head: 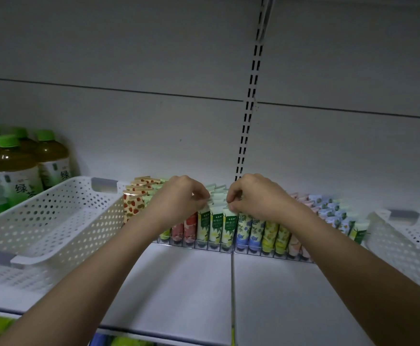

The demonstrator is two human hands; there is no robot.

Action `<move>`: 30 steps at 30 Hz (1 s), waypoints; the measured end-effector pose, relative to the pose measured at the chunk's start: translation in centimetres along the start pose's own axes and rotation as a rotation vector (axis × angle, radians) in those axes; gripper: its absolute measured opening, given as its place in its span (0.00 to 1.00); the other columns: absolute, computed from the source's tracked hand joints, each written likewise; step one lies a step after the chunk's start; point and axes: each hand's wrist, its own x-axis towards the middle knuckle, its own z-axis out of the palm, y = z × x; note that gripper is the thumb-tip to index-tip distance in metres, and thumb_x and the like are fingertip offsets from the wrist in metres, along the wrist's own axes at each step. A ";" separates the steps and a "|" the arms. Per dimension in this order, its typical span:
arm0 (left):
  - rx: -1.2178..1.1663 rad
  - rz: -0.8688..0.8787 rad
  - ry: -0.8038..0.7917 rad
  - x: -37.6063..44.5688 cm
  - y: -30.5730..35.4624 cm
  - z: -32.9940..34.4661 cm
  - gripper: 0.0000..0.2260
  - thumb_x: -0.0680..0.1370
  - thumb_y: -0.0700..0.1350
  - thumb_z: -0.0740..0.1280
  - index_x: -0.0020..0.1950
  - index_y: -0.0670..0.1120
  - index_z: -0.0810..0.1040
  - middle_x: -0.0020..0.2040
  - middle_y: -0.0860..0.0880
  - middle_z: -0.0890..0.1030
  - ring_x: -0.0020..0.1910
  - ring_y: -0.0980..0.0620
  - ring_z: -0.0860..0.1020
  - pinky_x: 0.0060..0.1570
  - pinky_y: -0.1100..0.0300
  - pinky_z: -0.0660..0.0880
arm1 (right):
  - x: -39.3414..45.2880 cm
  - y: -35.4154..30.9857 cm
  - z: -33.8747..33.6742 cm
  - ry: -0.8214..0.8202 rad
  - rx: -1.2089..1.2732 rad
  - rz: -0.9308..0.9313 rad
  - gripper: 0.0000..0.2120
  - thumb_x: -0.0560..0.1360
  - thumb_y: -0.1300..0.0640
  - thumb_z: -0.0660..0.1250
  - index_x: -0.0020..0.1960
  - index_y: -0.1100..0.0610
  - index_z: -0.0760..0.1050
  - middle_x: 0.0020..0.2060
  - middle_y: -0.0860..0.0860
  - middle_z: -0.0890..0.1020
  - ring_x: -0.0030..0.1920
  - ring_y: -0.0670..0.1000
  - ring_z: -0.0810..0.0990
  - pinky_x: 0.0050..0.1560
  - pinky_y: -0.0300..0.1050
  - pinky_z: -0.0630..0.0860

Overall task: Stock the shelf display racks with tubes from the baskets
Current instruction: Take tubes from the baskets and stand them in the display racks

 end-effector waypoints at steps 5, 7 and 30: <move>0.048 0.023 -0.018 0.0 -0.1 0.4 0.08 0.75 0.44 0.71 0.53 0.53 0.85 0.42 0.58 0.83 0.37 0.64 0.77 0.41 0.66 0.74 | 0.0 -0.3 0.0 -0.004 0.006 0.006 0.11 0.73 0.52 0.72 0.55 0.46 0.81 0.44 0.42 0.81 0.45 0.45 0.80 0.49 0.49 0.79; 0.038 0.024 -0.019 0.1 -0.1 0.4 0.08 0.75 0.43 0.71 0.52 0.53 0.85 0.45 0.56 0.84 0.39 0.61 0.79 0.45 0.61 0.78 | 0.0 -0.4 0.1 -0.005 -0.001 -0.001 0.10 0.74 0.53 0.72 0.54 0.46 0.82 0.44 0.42 0.82 0.45 0.46 0.80 0.49 0.49 0.79; 0.031 0.006 0.046 0.2 0.0 1.0 0.06 0.74 0.44 0.71 0.47 0.52 0.86 0.43 0.56 0.85 0.34 0.63 0.77 0.42 0.60 0.80 | -0.1 -0.4 0.4 -0.020 0.013 0.016 0.08 0.74 0.54 0.72 0.52 0.48 0.83 0.46 0.44 0.83 0.45 0.46 0.81 0.51 0.51 0.80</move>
